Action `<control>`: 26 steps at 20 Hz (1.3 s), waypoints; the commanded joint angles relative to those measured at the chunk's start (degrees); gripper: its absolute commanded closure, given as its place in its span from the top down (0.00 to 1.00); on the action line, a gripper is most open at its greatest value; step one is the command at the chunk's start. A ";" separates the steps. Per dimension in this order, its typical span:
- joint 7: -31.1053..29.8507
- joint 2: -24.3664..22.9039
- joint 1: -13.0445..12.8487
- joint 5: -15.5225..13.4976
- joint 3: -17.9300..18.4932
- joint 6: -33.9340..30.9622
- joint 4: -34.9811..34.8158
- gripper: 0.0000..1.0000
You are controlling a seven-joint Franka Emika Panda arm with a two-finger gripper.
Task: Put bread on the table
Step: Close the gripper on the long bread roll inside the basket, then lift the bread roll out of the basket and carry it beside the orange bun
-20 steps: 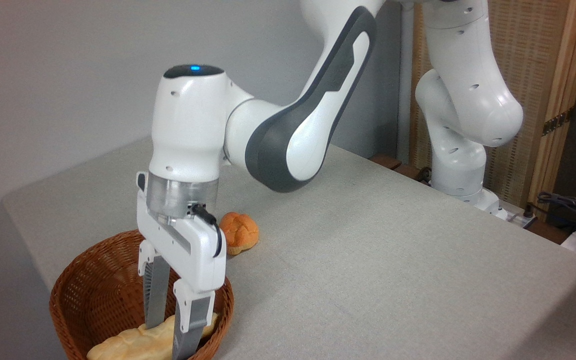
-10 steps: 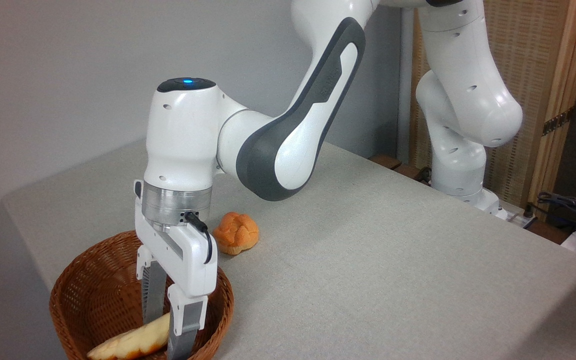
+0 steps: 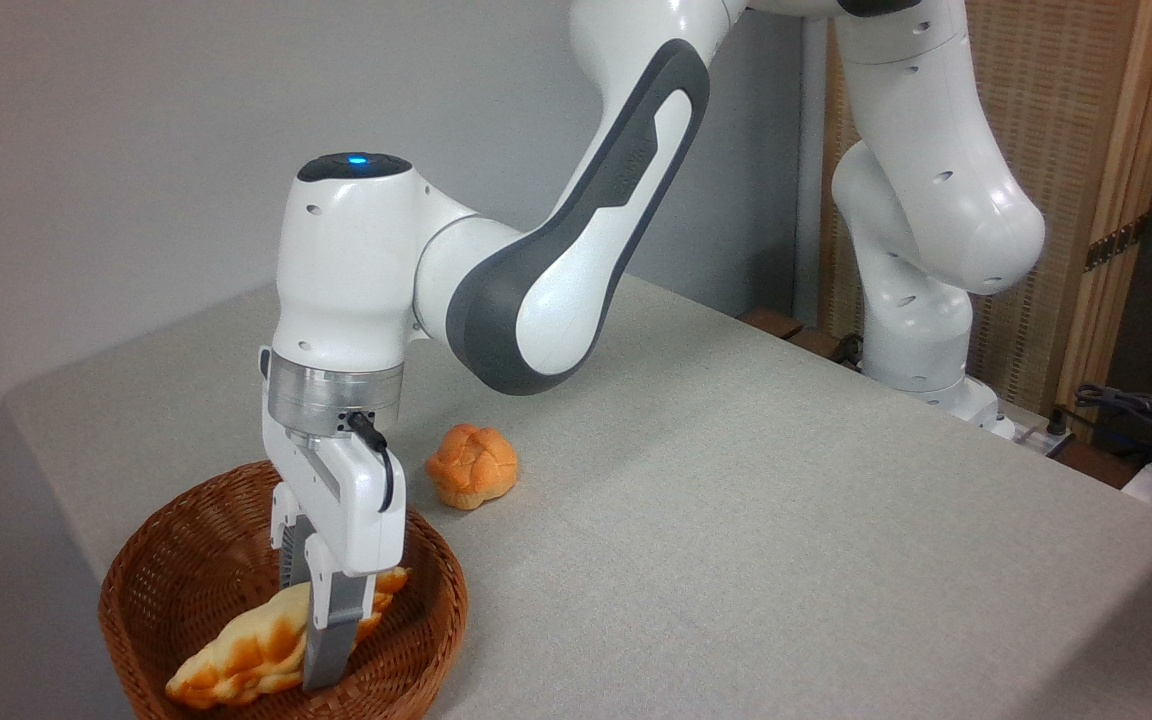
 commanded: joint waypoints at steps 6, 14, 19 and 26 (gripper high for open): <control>-0.71 -1.36 0.08 -0.20 -1.15 -0.27 0.91 0.21; -0.88 -10.76 0.08 -0.20 -1.51 -13.70 0.82 0.24; -4.13 -17.88 -0.01 -0.99 -1.51 -31.27 0.47 0.31; -5.80 -25.10 -0.01 -2.40 -1.25 -42.99 -6.81 0.31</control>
